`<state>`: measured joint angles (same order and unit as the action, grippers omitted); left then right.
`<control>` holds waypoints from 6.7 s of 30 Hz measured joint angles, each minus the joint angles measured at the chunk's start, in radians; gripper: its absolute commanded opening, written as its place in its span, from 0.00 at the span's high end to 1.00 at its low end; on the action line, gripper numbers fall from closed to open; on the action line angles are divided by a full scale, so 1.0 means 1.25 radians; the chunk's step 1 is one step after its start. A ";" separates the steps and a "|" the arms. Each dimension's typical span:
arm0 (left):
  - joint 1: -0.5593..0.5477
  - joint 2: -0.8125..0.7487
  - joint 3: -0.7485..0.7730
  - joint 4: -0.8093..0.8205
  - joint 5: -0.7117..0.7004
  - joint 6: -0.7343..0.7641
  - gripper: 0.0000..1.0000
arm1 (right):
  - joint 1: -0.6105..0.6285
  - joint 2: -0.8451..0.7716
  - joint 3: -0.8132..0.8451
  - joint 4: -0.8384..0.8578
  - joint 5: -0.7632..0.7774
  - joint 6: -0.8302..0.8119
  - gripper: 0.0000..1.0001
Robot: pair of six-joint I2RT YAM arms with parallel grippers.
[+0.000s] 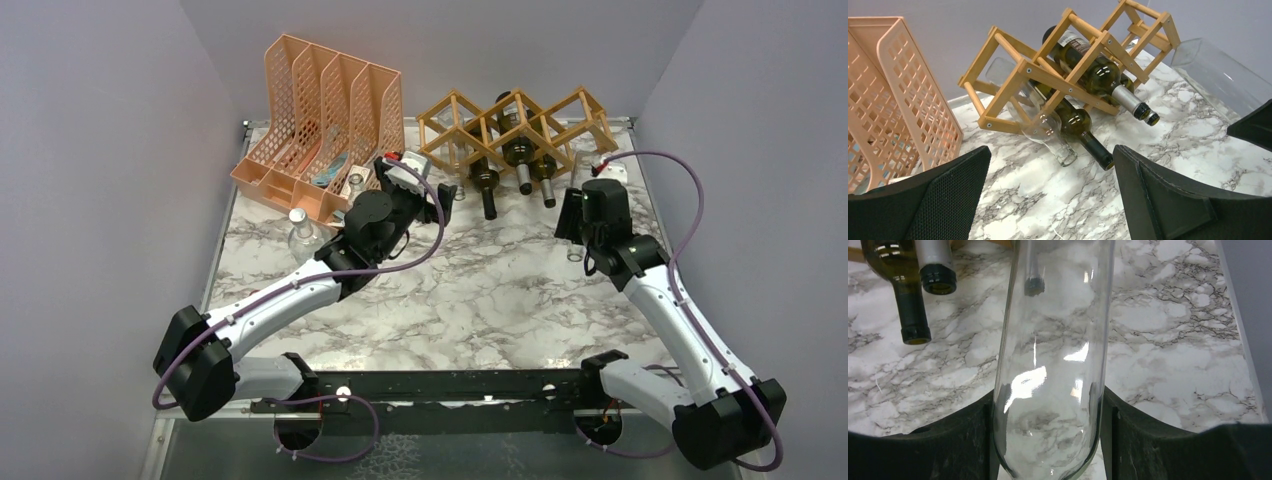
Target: Put the wine bottle on the wine rack
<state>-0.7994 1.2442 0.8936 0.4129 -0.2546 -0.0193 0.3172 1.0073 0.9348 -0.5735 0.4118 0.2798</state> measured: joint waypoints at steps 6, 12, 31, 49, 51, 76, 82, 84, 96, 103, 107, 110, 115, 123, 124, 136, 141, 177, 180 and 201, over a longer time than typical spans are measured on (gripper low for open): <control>0.002 0.003 0.084 -0.139 -0.004 -0.037 0.01 | -0.103 0.023 -0.008 0.078 -0.100 0.001 0.99; 0.002 -0.013 0.129 -0.201 -0.002 -0.062 0.01 | -0.195 0.091 -0.008 0.148 -0.216 0.010 0.99; 0.002 -0.106 0.132 -0.278 0.023 -0.084 0.01 | -0.298 0.238 -0.016 0.353 -0.403 -0.010 0.99; 0.002 -0.105 0.132 -0.279 0.037 -0.084 0.01 | -0.359 0.421 0.178 0.274 -0.535 -0.145 0.96; 0.002 -0.105 0.135 -0.282 0.038 -0.083 0.01 | -0.362 0.448 0.200 0.270 -0.551 -0.164 0.95; 0.002 -0.085 0.196 -0.333 0.064 -0.088 0.01 | -0.376 0.652 0.378 0.316 -0.631 -0.310 0.69; 0.002 -0.067 0.196 -0.340 0.069 -0.089 0.01 | -0.371 0.692 0.426 0.313 -0.632 -0.331 0.56; 0.002 -0.063 0.196 -0.344 0.069 -0.089 0.01 | -0.371 0.695 0.429 0.313 -0.632 -0.332 0.51; 0.002 -0.063 0.197 -0.359 0.069 -0.089 0.01 | -0.369 0.695 0.429 0.315 -0.624 -0.335 0.26; 0.002 -0.063 0.201 -0.368 0.069 -0.089 0.01 | -0.368 0.695 0.441 0.331 -0.616 -0.334 0.00; 0.002 -0.063 0.204 -0.368 0.069 -0.089 0.01 | -0.368 0.694 0.441 0.336 -0.608 -0.330 0.00; 0.002 -0.063 0.205 -0.369 0.068 -0.088 0.01 | -0.368 0.688 0.441 0.334 -0.588 -0.323 0.00; 0.002 -0.063 0.205 -0.369 0.062 -0.082 0.01 | -0.366 0.642 0.441 0.309 -0.546 -0.284 0.00; 0.002 -0.074 0.205 -0.370 0.018 -0.063 0.01 | -0.360 0.466 0.417 0.266 -0.579 -0.205 0.08; 0.002 -0.078 0.205 -0.370 0.011 -0.058 0.01 | -0.355 0.443 0.406 0.266 -0.591 -0.200 0.08; 0.003 -0.174 0.205 -0.370 -0.093 -0.012 0.01 | -0.043 0.208 0.208 0.306 -0.718 -0.117 0.11; 0.004 -0.229 0.205 -0.367 -0.137 -0.005 0.01 | 0.144 0.227 0.204 0.372 -0.707 -0.089 0.13; 0.005 -0.352 0.154 -0.314 -0.271 0.017 0.01 | 0.454 0.818 0.641 0.513 -0.449 -0.191 0.79; 0.005 -0.352 0.154 -0.314 -0.271 0.017 0.01 | 0.453 0.818 0.636 0.523 -0.446 -0.194 0.90; 0.005 -0.303 0.099 -0.300 -0.234 0.005 0.01 | 0.457 0.439 0.230 0.586 -0.277 -0.175 0.99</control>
<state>-0.7937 0.8658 1.0176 0.0376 -0.5476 -0.0135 0.8890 1.5558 1.2228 0.1589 0.0654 0.0616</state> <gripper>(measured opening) 0.989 0.361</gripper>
